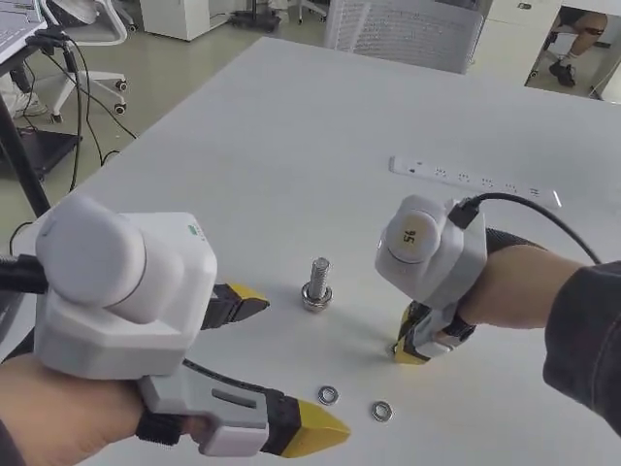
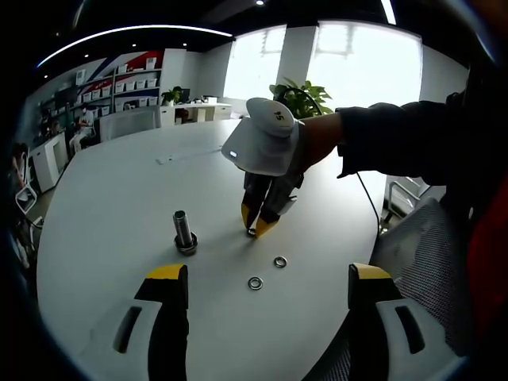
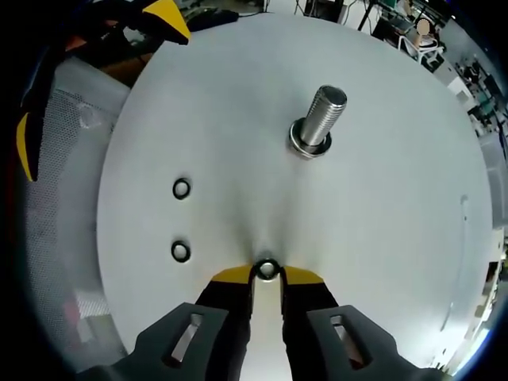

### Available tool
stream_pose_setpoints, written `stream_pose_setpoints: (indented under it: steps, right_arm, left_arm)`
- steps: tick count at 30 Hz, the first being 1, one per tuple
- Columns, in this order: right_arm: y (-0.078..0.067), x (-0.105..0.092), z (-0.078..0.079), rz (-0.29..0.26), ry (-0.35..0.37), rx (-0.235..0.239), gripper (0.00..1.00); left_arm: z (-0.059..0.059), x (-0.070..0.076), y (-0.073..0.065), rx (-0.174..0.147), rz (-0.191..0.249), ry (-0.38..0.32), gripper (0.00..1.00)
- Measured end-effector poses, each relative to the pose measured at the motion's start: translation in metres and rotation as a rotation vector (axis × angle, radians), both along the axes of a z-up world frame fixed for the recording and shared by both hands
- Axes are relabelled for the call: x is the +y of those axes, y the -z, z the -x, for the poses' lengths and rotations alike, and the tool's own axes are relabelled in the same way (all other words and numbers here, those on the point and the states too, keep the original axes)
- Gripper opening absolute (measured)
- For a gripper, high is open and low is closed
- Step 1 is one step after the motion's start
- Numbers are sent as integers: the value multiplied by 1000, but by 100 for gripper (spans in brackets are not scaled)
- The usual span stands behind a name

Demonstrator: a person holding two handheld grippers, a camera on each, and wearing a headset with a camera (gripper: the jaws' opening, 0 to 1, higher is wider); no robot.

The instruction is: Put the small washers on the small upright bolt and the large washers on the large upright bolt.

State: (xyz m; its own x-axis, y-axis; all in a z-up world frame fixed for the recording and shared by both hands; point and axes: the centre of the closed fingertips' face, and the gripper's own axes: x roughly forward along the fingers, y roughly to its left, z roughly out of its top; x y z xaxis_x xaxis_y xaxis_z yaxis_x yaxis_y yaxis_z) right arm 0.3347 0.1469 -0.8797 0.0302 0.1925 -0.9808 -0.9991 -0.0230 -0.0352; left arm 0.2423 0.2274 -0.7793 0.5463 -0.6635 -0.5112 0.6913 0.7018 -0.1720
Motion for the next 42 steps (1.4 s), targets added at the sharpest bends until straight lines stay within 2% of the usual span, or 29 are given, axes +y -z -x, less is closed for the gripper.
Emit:
stream_pose_setpoints:
  steps: [12,32,42]
  right_arm:
    - [-5,-10,5,10,14,5,14]
    - [-18,-42,14,8,69,-6,14]
    - [-21,-60,13,8,110,-8,14]
  left_arm:
    - [0,-1,0,-2,0,8,82]
    - [-1,-3,-3,-11,0,16,82]
    - [-1,-4,-3,-14,-3,20,82]
